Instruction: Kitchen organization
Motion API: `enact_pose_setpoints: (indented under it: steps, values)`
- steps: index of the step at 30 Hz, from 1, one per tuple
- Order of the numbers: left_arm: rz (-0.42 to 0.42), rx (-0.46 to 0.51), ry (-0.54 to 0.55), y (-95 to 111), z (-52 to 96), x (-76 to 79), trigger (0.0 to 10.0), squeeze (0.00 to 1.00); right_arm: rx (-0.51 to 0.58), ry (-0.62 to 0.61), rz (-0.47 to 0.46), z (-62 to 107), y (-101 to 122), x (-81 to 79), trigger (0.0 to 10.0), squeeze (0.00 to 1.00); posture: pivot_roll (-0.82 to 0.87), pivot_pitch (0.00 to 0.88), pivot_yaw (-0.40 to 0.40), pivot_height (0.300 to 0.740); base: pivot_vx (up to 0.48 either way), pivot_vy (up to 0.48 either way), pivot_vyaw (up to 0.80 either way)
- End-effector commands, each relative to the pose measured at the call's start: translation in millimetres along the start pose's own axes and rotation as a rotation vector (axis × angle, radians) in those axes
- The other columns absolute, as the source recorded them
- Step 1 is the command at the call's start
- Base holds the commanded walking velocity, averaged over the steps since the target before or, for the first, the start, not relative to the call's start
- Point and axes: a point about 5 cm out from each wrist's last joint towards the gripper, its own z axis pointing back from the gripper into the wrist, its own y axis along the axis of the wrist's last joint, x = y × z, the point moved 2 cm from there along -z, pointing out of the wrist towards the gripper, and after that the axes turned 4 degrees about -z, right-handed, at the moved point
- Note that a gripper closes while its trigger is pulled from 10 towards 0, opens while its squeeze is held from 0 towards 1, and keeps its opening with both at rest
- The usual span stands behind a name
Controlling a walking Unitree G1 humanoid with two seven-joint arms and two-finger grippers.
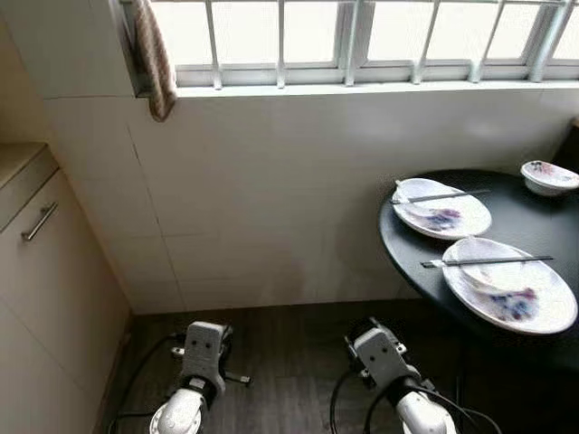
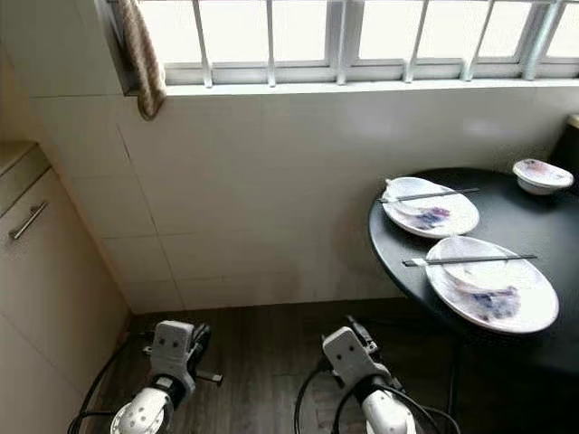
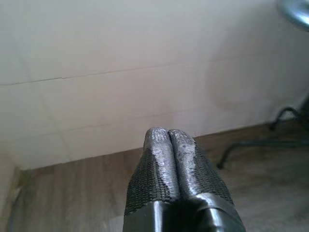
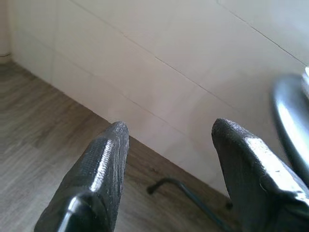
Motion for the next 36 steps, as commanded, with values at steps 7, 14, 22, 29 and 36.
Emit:
enact_pose_setpoints:
  steps: [7, 14, 22, 29, 36]
  values:
    - [-0.002, -0.019, -0.001, -4.0, 1.9, -0.1, 10.0, 0.00, -0.001, 0.011, -0.016, -1.2, 1.0, -1.9, 10.0, 0.00, -0.09, 0.000, -0.001, 0.740, 0.000, 0.000, 0.11]
    - [-0.002, -0.019, -0.003, -4.1, 2.0, -0.2, 10.0, 0.00, -0.001, 0.003, -0.020, -1.6, 1.1, -0.9, 10.0, 0.00, -0.09, 0.000, -0.001, 0.740, 0.000, 0.000, 0.00]
    - [-0.002, -0.018, -0.003, -3.9, 1.7, -0.7, 10.0, 0.00, 0.000, -0.010, -0.024, -2.2, 1.6, 0.6, 10.0, 0.00, -0.08, 0.000, 0.001, 0.740, 0.000, 0.000, 0.00]
    - [-0.002, -0.018, -0.003, -3.5, 1.5, -1.4, 10.0, 0.00, -0.004, -0.019, -0.047, -3.0, 1.6, 1.9, 10.0, 0.00, -0.08, 0.000, 0.002, 0.740, 0.000, 0.000, 0.00]
    - [-0.001, -0.017, -0.004, -3.2, 1.3, -1.5, 10.0, 0.00, 0.000, -0.017, -0.045, -3.3, 2.4, 2.0, 10.0, 0.00, -0.08, 0.000, 0.003, 0.740, 0.000, 0.000, 0.00]
